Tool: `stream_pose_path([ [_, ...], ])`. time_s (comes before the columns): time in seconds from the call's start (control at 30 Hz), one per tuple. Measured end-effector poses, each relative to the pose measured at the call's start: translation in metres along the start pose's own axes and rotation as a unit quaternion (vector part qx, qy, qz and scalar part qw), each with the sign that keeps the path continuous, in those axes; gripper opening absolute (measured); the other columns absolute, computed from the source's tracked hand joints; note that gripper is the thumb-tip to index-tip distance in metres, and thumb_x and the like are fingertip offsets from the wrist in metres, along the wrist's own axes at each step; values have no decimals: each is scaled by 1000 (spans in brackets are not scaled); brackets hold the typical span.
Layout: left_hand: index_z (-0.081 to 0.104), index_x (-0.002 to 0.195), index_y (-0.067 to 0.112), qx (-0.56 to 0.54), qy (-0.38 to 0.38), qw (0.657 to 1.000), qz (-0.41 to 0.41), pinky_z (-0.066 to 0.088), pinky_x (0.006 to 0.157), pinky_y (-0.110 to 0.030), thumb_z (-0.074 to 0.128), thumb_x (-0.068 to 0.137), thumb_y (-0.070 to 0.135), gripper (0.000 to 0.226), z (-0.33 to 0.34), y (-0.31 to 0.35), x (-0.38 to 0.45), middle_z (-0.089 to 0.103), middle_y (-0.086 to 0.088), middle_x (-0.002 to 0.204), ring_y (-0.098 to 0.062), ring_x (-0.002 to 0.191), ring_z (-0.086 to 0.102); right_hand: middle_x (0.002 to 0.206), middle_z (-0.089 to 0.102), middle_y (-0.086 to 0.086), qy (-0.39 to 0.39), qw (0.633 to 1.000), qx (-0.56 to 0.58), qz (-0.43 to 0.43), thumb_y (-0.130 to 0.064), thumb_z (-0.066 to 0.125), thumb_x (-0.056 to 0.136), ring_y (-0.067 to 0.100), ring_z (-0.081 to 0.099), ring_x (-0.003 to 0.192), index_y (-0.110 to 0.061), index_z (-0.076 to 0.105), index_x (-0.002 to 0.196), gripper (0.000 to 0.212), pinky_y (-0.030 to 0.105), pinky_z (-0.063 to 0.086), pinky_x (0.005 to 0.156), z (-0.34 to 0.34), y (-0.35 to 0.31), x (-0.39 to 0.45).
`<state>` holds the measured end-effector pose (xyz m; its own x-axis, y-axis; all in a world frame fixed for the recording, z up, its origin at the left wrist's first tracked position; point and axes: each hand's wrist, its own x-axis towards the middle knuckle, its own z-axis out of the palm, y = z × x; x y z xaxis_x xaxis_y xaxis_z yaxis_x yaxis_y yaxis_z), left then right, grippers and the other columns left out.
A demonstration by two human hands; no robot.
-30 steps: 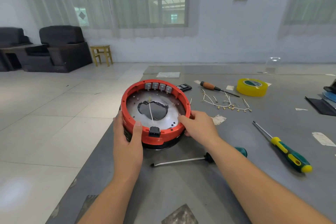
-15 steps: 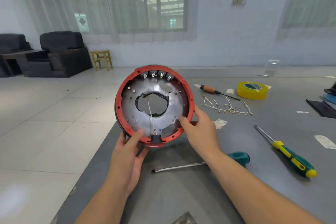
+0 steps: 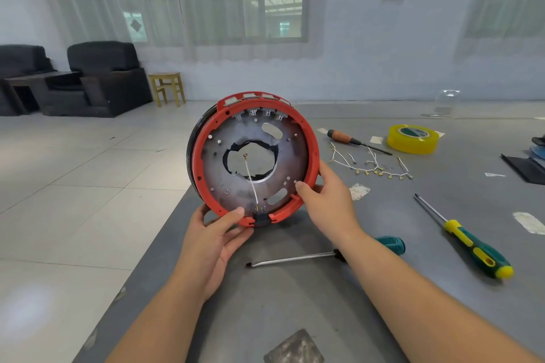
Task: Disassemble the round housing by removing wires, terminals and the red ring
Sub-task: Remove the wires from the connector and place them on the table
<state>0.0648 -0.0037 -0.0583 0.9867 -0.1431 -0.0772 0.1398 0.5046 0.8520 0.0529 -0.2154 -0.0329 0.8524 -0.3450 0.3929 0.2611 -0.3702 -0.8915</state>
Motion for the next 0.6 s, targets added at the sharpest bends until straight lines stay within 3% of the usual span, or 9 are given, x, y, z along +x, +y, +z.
stream_pose_path([
  [0.2, 51, 138, 13, -31, 22, 999, 5, 64, 79, -38, 75, 88, -2, 58, 1, 0, 2, 75, -21, 117, -39, 108, 74, 107, 71, -30, -86, 996, -37, -2, -38, 66, 86, 5, 74, 84, -55, 59, 117, 36, 30, 53, 83, -19, 1, 2],
  [0.3, 50, 139, 15, -29, 30, 999, 16, 64, 80, -38, 75, 88, -3, 59, 0, 1, 1, 74, -22, 118, -36, 101, 76, 119, 67, -25, -125, 983, -135, -15, -38, 67, 93, -4, 70, 86, -55, 54, 127, 41, 24, 51, 84, -36, 7, 3],
  [0.37, 49, 140, 15, -26, 31, 999, 22, 64, 81, -38, 75, 88, -2, 61, -1, 1, 1, 74, -21, 116, -33, 96, 76, 119, 64, -19, -175, 956, -234, -38, -42, 64, 97, -2, 67, 93, -39, 49, 145, 51, 24, 52, 88, -50, 12, 0],
  [0.43, 48, 142, 16, -19, 30, 999, 26, 64, 82, -38, 76, 88, -2, 63, -1, 1, 1, 72, -21, 119, -32, 95, 76, 119, 64, -17, -241, 922, -296, -61, -49, 59, 98, 1, 65, 100, -32, 48, 148, 54, 30, 53, 94, -67, 13, -6],
  [0.5, 49, 142, 17, -17, 31, 999, 27, 64, 82, -38, 75, 88, -2, 62, -2, 0, 1, 69, -24, 126, -31, 95, 76, 120, 63, -18, -299, 866, -389, -101, -63, 50, 96, 0, 62, 104, -36, 52, 140, 51, 32, 53, 93, -84, 9, -15],
  [0.6, 49, 141, 17, -14, 28, 999, 29, 64, 82, -37, 75, 88, -2, 62, -2, -2, 1, 67, -27, 128, -32, 95, 76, 116, 61, -20, -306, 792, -496, -183, -72, 38, 90, 5, 57, 105, -39, 56, 124, 51, 32, 51, 85, -103, 9, -30],
])
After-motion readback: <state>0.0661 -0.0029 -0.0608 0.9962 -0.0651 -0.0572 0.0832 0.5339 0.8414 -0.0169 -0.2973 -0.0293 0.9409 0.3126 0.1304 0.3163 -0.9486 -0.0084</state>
